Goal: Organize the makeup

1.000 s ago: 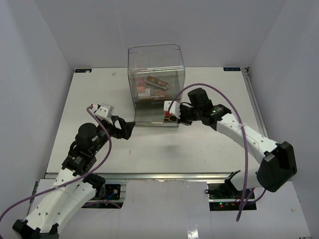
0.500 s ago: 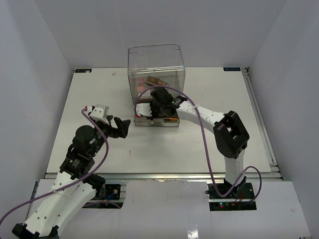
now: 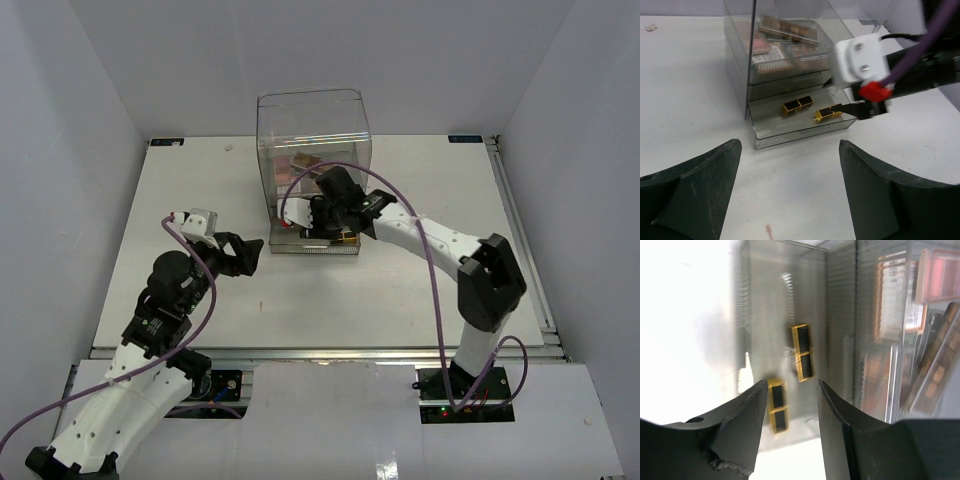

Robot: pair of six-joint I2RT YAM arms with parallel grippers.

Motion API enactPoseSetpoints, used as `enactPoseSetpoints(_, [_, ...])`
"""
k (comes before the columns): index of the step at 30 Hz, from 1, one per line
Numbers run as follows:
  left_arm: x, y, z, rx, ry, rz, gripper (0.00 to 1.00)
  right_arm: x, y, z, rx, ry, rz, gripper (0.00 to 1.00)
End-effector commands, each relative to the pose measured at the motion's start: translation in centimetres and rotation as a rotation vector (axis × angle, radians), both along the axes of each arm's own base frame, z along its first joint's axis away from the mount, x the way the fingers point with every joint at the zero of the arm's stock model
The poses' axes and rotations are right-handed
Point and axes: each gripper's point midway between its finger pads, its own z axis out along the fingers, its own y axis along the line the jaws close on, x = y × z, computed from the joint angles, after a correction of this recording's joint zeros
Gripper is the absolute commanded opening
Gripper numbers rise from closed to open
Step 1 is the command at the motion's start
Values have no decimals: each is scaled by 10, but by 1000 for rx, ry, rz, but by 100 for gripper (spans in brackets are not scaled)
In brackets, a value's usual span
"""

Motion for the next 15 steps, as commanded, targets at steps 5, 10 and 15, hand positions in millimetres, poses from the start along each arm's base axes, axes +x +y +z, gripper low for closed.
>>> enactPoseSetpoints(5, [-2, -60, -49, -349, 326, -155, 64, -56, -46, 168, 506, 163, 9, 49])
enactPoseSetpoints(10, [3, -85, -95, -529, 481, -185, 45, -17, -84, 232, 713, 102, -236, 56])
enactPoseSetpoints(15, [14, -96, -125, -671, 560, -134, 38, 45, -124, 244, 967, 138, -693, 67])
